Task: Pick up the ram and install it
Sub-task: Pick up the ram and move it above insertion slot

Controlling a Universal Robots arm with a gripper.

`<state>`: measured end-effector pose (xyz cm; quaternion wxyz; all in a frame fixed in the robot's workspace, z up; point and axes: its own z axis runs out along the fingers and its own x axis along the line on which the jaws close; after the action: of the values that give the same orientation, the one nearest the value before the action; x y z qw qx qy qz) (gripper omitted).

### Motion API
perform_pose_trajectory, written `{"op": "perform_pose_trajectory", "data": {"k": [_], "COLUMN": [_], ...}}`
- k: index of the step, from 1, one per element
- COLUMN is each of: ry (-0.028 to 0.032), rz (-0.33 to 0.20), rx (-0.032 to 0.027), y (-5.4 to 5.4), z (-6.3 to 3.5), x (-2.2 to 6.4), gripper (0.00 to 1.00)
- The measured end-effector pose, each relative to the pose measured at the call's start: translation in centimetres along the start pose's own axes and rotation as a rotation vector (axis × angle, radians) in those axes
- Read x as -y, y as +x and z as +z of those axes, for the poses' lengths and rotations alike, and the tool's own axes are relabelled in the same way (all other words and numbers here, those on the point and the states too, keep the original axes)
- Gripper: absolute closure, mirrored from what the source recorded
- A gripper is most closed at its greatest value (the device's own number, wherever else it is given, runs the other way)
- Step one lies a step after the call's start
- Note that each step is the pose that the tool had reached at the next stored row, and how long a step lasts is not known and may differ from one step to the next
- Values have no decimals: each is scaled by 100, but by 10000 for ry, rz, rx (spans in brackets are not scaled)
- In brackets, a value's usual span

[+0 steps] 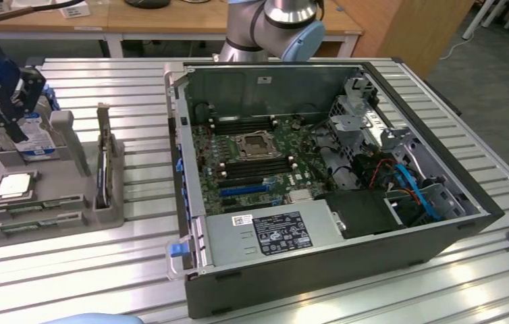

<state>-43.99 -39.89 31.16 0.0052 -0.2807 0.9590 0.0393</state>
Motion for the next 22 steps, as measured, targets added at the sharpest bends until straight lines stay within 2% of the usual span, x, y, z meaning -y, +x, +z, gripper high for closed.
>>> {"op": "perform_pose_trajectory", "data": {"k": [22], "ry": [-87], "rz": [-2698], "rx": [-196], "y": [0], "z": [25], "x": [2], "gripper": [90]}}
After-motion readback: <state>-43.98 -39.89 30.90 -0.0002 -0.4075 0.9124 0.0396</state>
